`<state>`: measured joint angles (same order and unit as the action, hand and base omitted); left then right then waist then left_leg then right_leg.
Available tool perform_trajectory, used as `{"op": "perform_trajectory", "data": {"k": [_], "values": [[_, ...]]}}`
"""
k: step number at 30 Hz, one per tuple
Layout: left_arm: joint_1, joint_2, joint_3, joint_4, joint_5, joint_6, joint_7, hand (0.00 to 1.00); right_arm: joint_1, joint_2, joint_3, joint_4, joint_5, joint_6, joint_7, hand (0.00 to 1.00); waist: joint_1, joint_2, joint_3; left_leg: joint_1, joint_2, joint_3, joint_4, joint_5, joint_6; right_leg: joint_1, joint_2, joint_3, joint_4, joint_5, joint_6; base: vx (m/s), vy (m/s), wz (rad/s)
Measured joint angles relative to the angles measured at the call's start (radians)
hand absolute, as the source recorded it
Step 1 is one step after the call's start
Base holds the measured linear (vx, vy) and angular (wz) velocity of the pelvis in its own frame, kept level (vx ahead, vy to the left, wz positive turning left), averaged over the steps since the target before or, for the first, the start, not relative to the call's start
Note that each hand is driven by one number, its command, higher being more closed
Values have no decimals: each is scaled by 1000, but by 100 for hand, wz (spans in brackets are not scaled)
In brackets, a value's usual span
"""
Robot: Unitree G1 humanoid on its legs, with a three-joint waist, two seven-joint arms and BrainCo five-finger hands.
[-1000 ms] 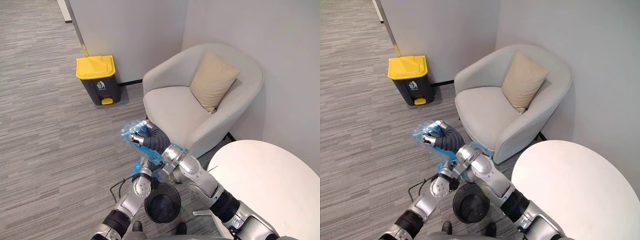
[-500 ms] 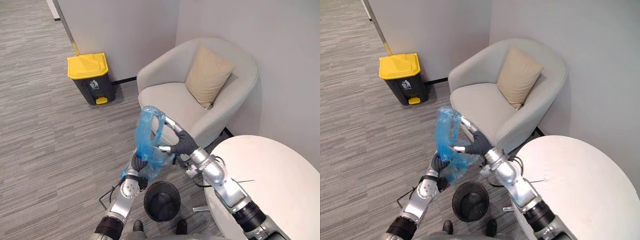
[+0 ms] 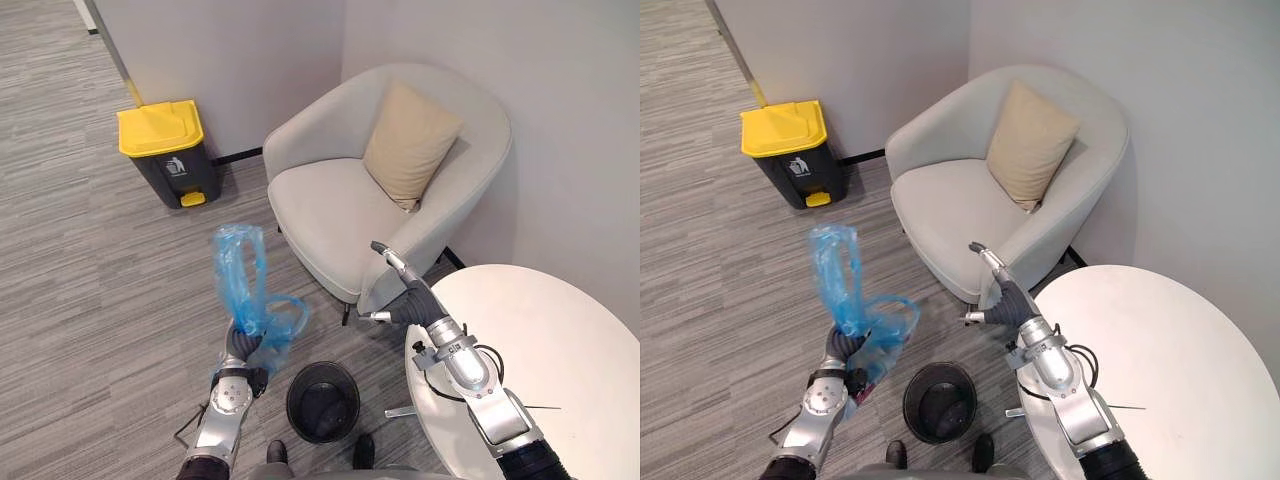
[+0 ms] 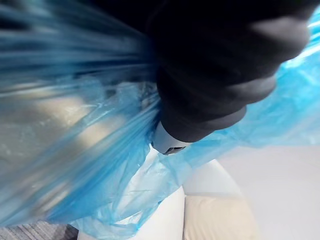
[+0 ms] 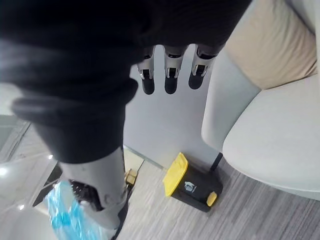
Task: Gather rubbish on tea table into small bin, then transfer packed bag to large trash can.
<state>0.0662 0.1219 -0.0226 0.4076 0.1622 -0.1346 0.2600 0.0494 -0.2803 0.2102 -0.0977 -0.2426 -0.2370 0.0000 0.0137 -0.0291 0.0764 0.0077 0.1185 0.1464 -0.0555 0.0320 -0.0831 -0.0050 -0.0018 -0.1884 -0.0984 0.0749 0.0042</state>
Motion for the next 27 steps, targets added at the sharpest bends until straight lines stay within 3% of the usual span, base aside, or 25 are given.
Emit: {"op": "perform_trajectory", "data": {"k": [4,10,27], "values": [[13,-2,55,46,-19,3,-23,100,52,102,-127,176,54,21,-2,0,-1,7,4,0,-3,1,-1,-2,-1,-1,2,-1,0,-2,3,0,0,0],[55,-1,97,120,-53,11,-70,100,80,164,-242,392,165,67,-19,0,-3,20,8,0,-9,1,-7,-3,0,-4,-2,-1,-1,-2,4,2,5,0],[86,-3,111,313,-70,21,-128,100,88,195,-247,636,193,92,-22,0,-3,22,7,7,-17,-4,-6,-3,1,-2,-15,-5,-5,-1,6,0,0,0]]}}
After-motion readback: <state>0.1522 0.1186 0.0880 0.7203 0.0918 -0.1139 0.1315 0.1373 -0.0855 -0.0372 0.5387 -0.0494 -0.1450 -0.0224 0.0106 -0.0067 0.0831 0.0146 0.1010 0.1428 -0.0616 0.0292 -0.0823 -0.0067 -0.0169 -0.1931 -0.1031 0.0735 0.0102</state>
